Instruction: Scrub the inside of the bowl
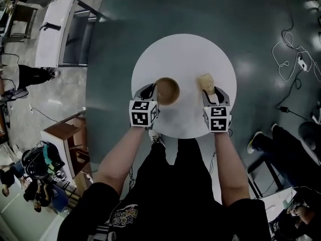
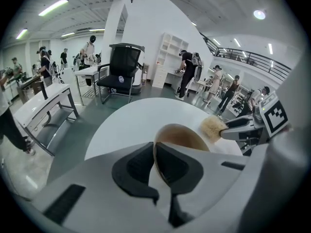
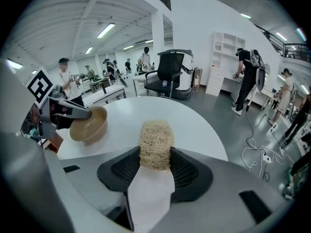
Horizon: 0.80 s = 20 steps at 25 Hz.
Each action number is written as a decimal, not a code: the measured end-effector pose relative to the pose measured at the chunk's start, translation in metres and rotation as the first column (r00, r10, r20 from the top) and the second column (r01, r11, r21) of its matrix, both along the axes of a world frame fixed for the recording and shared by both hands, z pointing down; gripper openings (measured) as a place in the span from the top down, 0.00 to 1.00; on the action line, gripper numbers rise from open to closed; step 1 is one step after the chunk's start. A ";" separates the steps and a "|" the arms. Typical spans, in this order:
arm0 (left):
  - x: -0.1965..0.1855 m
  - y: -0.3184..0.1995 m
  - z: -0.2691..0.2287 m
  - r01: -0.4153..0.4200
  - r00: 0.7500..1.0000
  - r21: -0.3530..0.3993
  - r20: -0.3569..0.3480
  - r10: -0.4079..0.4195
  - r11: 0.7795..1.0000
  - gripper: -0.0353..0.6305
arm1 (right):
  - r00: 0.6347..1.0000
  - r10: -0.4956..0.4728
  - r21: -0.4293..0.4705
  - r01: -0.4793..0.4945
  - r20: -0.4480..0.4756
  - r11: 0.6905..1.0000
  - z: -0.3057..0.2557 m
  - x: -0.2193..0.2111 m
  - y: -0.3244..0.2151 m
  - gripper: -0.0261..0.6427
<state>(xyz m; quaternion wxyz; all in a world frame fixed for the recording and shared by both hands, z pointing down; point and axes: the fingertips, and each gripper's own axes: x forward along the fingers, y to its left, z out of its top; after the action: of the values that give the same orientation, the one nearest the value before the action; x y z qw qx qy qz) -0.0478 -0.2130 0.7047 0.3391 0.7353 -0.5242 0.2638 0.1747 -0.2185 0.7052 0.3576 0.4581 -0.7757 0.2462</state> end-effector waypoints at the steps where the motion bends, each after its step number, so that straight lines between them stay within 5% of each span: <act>1: -0.001 -0.001 0.003 0.003 1.000 -0.002 -0.001 -0.003 1.000 0.92 | 1.000 -0.002 -0.003 0.002 -0.002 1.000 0.003 -0.002 -0.002 0.66; 15: -0.008 -0.011 0.013 -0.034 0.999 0.011 0.004 0.034 0.999 0.91 | 1.000 0.004 -0.009 -0.004 -0.014 1.000 0.011 -0.012 -0.008 0.66; 20: -0.015 -0.011 0.002 -0.047 0.999 0.051 0.004 0.047 0.998 0.82 | 1.000 0.004 0.015 -0.004 -0.018 1.000 0.004 -0.016 -0.008 0.61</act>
<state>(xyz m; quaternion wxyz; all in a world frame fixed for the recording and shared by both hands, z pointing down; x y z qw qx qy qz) -0.0631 -0.2239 0.7065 0.3132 0.7555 -0.5139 0.2589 0.1583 -0.2265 0.7094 0.3604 0.4647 -0.7733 0.2369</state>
